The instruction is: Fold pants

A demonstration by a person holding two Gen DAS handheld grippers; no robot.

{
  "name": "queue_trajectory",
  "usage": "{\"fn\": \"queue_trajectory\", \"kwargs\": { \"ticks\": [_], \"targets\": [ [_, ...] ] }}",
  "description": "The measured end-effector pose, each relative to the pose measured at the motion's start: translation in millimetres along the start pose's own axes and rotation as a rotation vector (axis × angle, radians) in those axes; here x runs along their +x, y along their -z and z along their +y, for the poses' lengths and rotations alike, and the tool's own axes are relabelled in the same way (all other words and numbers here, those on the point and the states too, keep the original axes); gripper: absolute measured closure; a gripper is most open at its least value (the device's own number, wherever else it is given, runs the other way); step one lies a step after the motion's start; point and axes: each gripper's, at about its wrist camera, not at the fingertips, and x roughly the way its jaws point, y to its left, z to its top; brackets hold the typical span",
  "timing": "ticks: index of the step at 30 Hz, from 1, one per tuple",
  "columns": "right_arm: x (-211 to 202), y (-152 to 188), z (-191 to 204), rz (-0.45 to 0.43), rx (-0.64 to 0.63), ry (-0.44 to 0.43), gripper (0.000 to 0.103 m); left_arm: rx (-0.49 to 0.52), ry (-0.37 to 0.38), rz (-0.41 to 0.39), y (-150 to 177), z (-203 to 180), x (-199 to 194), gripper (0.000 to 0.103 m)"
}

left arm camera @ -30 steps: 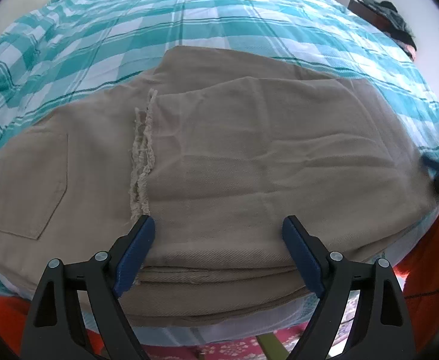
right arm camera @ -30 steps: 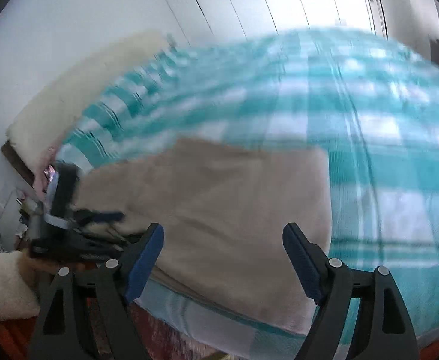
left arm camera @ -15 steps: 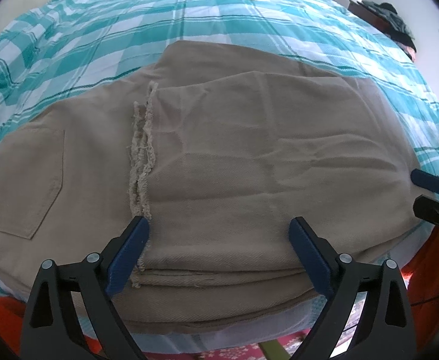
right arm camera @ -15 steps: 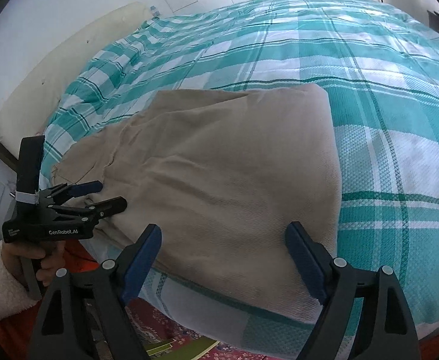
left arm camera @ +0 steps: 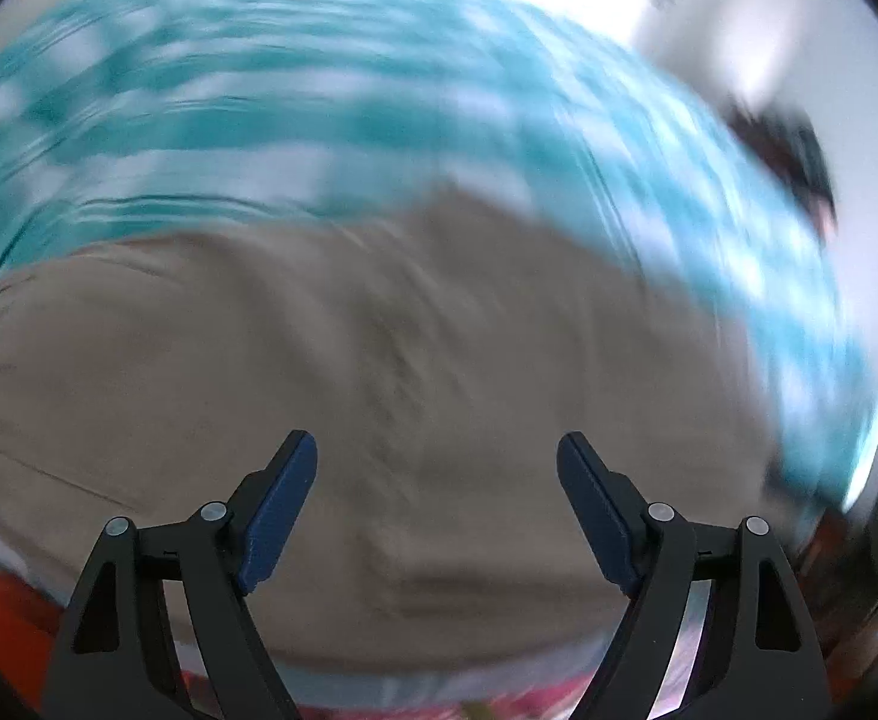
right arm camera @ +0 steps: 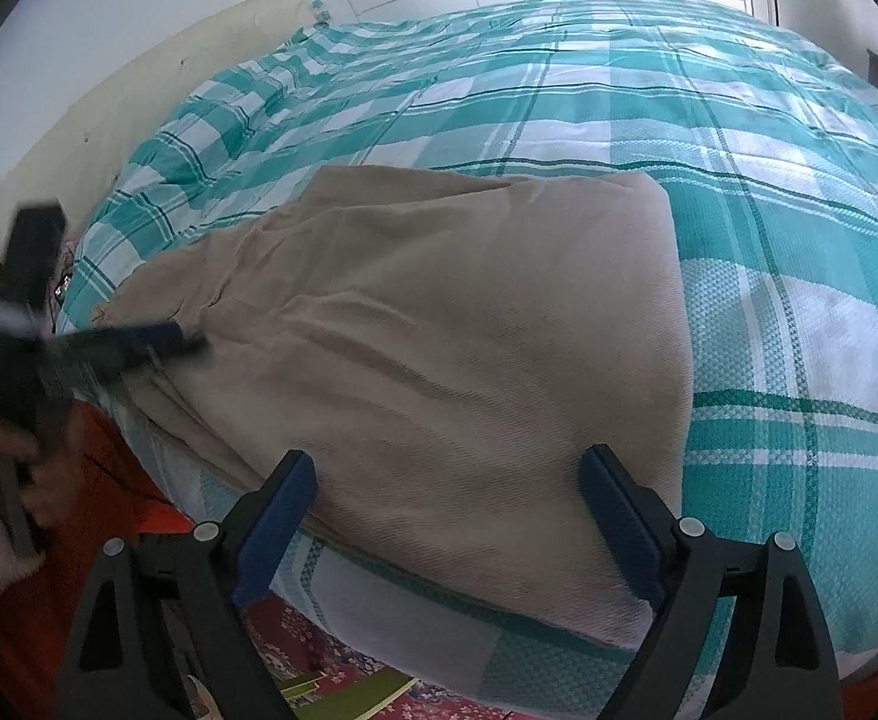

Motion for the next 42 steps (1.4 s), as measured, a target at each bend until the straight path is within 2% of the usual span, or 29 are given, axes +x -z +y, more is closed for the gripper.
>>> {"fn": "queue_trajectory", "kwargs": {
  "ticks": [2, 4, 6, 8, 10, 12, 13, 14, 15, 16, 20, 23, 26, 27, 29, 31, 32, 34, 35, 37, 42],
  "targets": [
    [-0.4, 0.7, 1.1, 0.000, -0.004, 0.002, 0.013, -0.065, 0.006, -0.020, -19.8, 11.5, -6.3, 0.018],
    [0.0, 0.2, 1.1, 0.002, -0.004, -0.002, 0.012, -0.043, 0.017, -0.034, -29.1, 0.8, -8.0, 0.018],
    [1.2, -0.3, 1.3, 0.005, -0.006, -0.008, 0.009, 0.034, 0.040, -0.025, -29.3, -27.3, 0.2, 0.018],
    [2.5, -0.4, 3.4, 0.008, -0.015, -0.004, 0.008, 0.147, 0.053, 0.017, -24.4, -62.0, 20.0, 0.017],
    [3.4, -0.1, 5.8, 0.010, -0.028, 0.006, 0.008, 0.249, 0.020, 0.065, -16.7, -88.3, 45.9, 0.017],
    [3.5, 0.0, 5.8, 0.009, -0.031, 0.006, 0.008, 0.315, -0.100, 0.133, -5.9, -98.0, 79.7, 0.018],
    [3.4, 0.4, 5.0, 0.008, -0.028, 0.003, 0.008, 0.313, -0.161, 0.155, -1.7, -93.2, 90.0, 0.018],
    [3.1, 0.7, 4.8, 0.007, -0.028, 0.002, 0.008, 0.269, -0.176, 0.161, 1.0, -81.2, 94.2, 0.018],
    [2.7, 1.2, 4.8, 0.007, -0.028, 0.003, 0.008, 0.208, -0.151, 0.152, 1.1, -68.1, 90.9, 0.017],
    [2.2, 1.9, 5.3, 0.006, -0.030, 0.005, 0.008, 0.138, -0.158, 0.152, 1.6, -49.9, 86.3, 0.014],
    [1.1, 3.1, 6.3, 0.007, -0.035, 0.010, 0.008, 0.046, -0.177, 0.158, 9.8, 1.1, 67.8, 0.011],
    [-7.9, -1.9, 4.3, -0.005, 0.015, -0.006, 0.008, 0.038, -0.147, 0.134, 20.2, 16.1, 39.2, 0.015],
    [-35.1, -5.6, -2.3, -0.094, 0.152, -0.111, 0.008, 0.050, -0.058, 0.093, 31.8, 8.8, 15.4, 0.013],
    [-43.3, -7.4, -0.2, -0.131, 0.155, -0.118, 0.008, 0.070, -0.047, 0.090, 35.0, 3.7, 14.0, 0.012],
    [-53.5, -14.2, 10.8, -0.188, 0.086, -0.070, 0.008, 0.121, -0.050, 0.119, 44.8, -12.2, 22.4, 0.011],
    [-45.2, -19.7, 16.4, -0.166, 0.038, -0.032, 0.008, 0.145, -0.077, 0.153, 53.4, -19.6, 38.9, 0.011],
    [-37.7, -19.8, 16.0, -0.138, 0.039, -0.023, 0.008, 0.145, -0.085, 0.139, 58.0, -20.4, 39.8, 0.010],
    [-10.3, -11.7, 7.9, -0.022, 0.086, -0.028, 0.008, 0.137, -0.070, 0.135, 60.4, -18.7, 35.8, 0.009],
    [-3.1, -7.2, 4.7, 0.006, 0.098, -0.027, 0.008, 0.140, -0.066, 0.141, 59.8, -16.5, 34.6, 0.008],
    [-3.8, -1.7, 5.6, -0.019, 0.067, -0.017, 0.008, 0.149, -0.058, 0.152, 60.9, -14.0, 31.8, 0.008],
    [0.4, -1.9, 6.2, -0.015, 0.062, -0.006, 0.007, 0.201, -0.075, 0.154, 70.4, -17.7, 17.9, 0.008]
  ]
}}
